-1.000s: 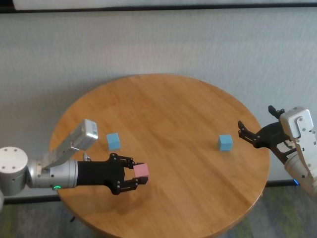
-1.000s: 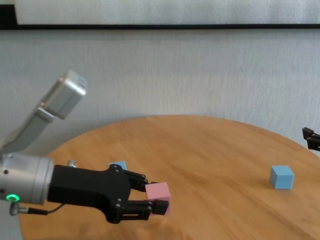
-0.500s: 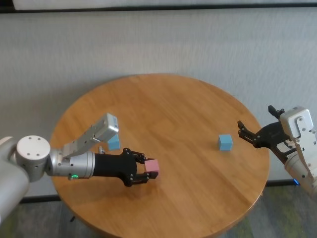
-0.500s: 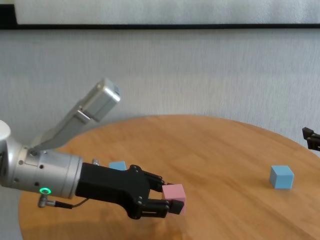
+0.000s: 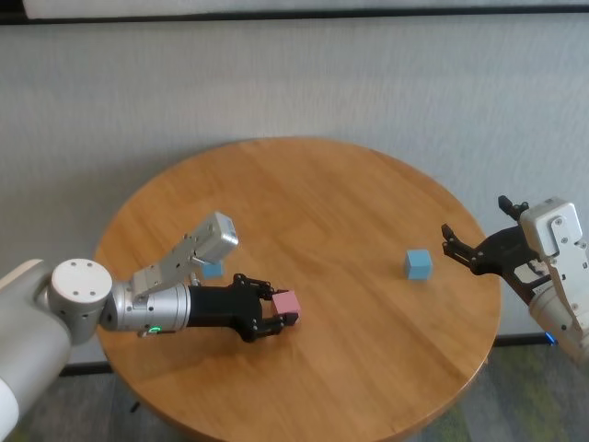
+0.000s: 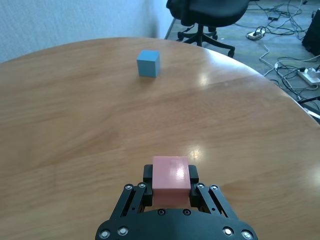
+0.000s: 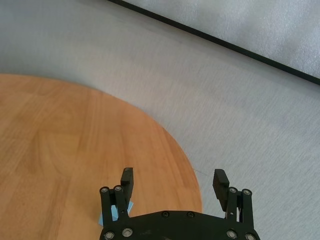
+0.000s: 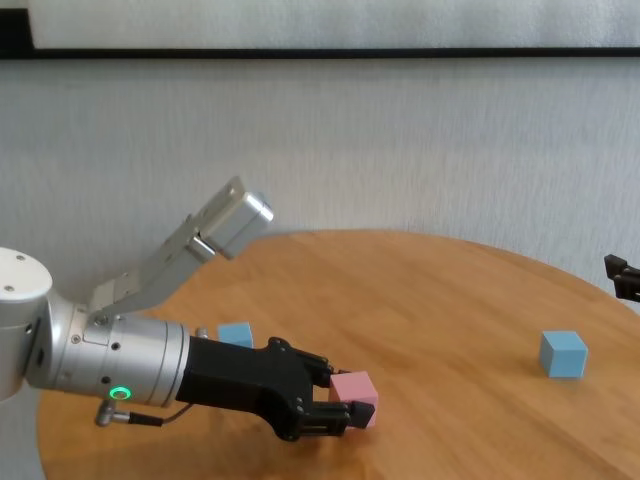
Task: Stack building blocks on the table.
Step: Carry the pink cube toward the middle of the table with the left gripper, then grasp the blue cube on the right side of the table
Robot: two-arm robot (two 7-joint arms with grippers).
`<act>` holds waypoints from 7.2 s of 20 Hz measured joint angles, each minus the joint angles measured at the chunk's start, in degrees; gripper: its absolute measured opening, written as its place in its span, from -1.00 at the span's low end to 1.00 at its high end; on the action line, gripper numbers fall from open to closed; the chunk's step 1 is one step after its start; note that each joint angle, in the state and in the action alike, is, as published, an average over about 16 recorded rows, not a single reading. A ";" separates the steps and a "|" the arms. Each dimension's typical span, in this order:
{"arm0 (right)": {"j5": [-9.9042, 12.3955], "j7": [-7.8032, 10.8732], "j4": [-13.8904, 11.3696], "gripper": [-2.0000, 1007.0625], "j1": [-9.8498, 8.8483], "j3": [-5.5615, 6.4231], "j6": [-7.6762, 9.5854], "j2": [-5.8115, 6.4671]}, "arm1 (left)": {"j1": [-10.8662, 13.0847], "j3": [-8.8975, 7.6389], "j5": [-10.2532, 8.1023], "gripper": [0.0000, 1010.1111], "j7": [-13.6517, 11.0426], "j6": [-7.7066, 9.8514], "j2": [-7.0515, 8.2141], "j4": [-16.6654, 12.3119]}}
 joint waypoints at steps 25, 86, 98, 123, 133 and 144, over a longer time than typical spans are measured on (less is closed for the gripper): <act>0.00 0.00 0.00 1.00 0.00 0.00 0.00 0.00 | 6.16 -4.92 0.06 -0.20 10.59 11.05 -0.50 -9.11; 0.22 0.02 -0.22 1.00 -0.12 0.13 0.42 0.01 | 27.90 -21.37 3.90 0.98 43.89 11.80 9.28 -41.90; 8.35 0.05 -6.91 1.00 -3.18 4.65 14.29 -0.91 | 27.60 -21.16 3.71 0.98 43.97 11.74 9.17 -41.48; 7.82 -4.69 -0.53 1.00 2.86 3.27 29.18 -13.33 | 27.40 -20.99 3.70 0.98 44.11 11.83 9.06 -41.20; 5.23 -5.94 4.69 1.00 5.26 2.89 29.59 -16.32 | 27.37 -20.97 3.70 0.98 44.11 11.83 9.06 -41.17; 3.97 -5.77 9.48 1.00 7.02 3.68 28.51 -18.73 | 27.35 -20.97 3.69 0.98 44.11 11.83 9.06 -41.17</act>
